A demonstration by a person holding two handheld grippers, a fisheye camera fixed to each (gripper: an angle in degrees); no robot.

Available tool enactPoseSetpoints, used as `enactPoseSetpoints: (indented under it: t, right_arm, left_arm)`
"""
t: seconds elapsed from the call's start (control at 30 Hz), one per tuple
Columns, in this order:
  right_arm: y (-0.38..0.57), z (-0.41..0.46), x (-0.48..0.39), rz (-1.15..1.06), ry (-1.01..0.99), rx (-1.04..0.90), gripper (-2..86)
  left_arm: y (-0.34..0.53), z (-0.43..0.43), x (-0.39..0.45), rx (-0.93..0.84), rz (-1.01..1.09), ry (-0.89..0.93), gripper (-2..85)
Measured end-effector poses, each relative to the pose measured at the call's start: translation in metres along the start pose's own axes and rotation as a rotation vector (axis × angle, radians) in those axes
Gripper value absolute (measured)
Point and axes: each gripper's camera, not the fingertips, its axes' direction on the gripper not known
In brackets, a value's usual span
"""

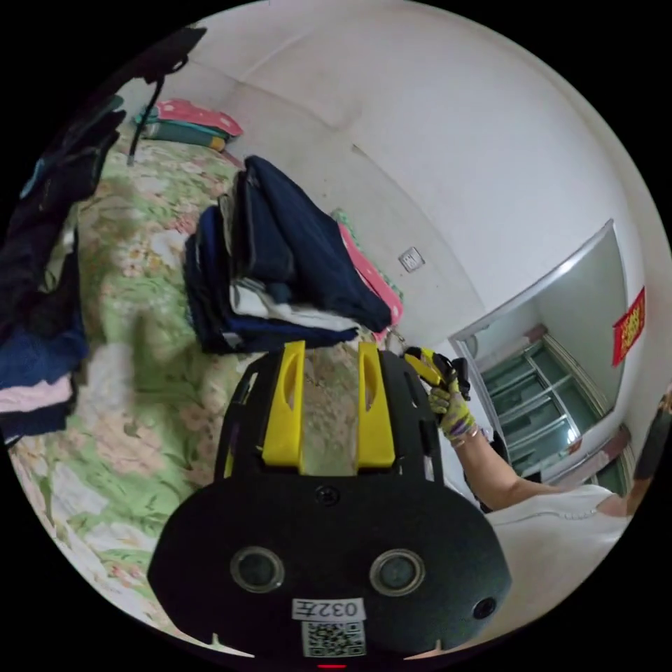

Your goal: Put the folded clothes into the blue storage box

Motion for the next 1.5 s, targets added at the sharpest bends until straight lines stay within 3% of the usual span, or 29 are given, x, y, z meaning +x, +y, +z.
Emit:
enactPoseSetpoints:
  t: [0.13, 0.2, 0.4, 0.5, 0.7, 0.8, 0.97, 1.03, 1.13, 1.23, 1.37, 1.5]
  right_arm:
    - [-0.033, 0.019, -0.011, 0.046, 0.081, 0.051, 13.1]
    - [-0.042, 0.028, -0.015, 0.065, 0.125, 0.049, 13.4]
    - [-0.060, 0.063, -0.029, 0.085, 0.172, -0.011, 13.8]
    - [-0.063, 0.081, -0.041, 0.071, 0.196, -0.054, 13.1]
    - [-0.070, 0.103, -0.059, 0.074, 0.305, -0.134, 10.3]
    - [-0.073, 0.111, -0.081, 0.008, 0.404, -0.189, 7.9]
    - [-0.069, 0.138, -0.136, -0.302, 0.773, -0.286, 6.6]
    - [-0.064, 0.145, -0.144, -0.355, 0.836, -0.278, 6.6]
    - [-0.061, 0.144, -0.134, -0.273, 0.794, -0.251, 6.7]
    - [-0.060, 0.130, -0.111, -0.143, 0.606, -0.214, 8.3]
    - [-0.059, 0.121, -0.081, 0.017, 0.411, -0.230, 6.5]
    - [-0.062, 0.113, -0.104, -0.112, 0.431, -0.193, 5.6]
  left_arm:
    - [-0.026, -0.030, -0.004, 0.130, -0.056, -0.142, 16.4]
    - [-0.036, -0.035, -0.010, 0.165, -0.079, -0.129, 17.0]
    - [-0.070, -0.033, -0.024, 0.165, -0.130, -0.104, 16.1]
    - [-0.080, -0.024, -0.021, 0.141, -0.115, 0.009, 13.8]
    - [-0.093, -0.025, 0.019, 0.158, -0.037, -0.129, 13.0]
    - [-0.111, -0.007, 0.021, 0.059, -0.088, -0.164, 11.5]
    - [-0.126, -0.004, 0.019, 0.015, -0.099, -0.205, 6.6]
    - [-0.128, -0.001, 0.024, -0.001, -0.074, -0.217, 6.4]
    - [-0.125, -0.002, 0.037, 0.029, -0.020, -0.258, 5.9]
    - [-0.124, 0.001, 0.044, 0.069, 0.030, -0.260, 5.8]
    - [-0.140, 0.027, 0.023, -0.031, -0.024, -0.231, 6.1]
    - [-0.152, 0.024, 0.011, -0.004, -0.026, -0.103, 2.5]
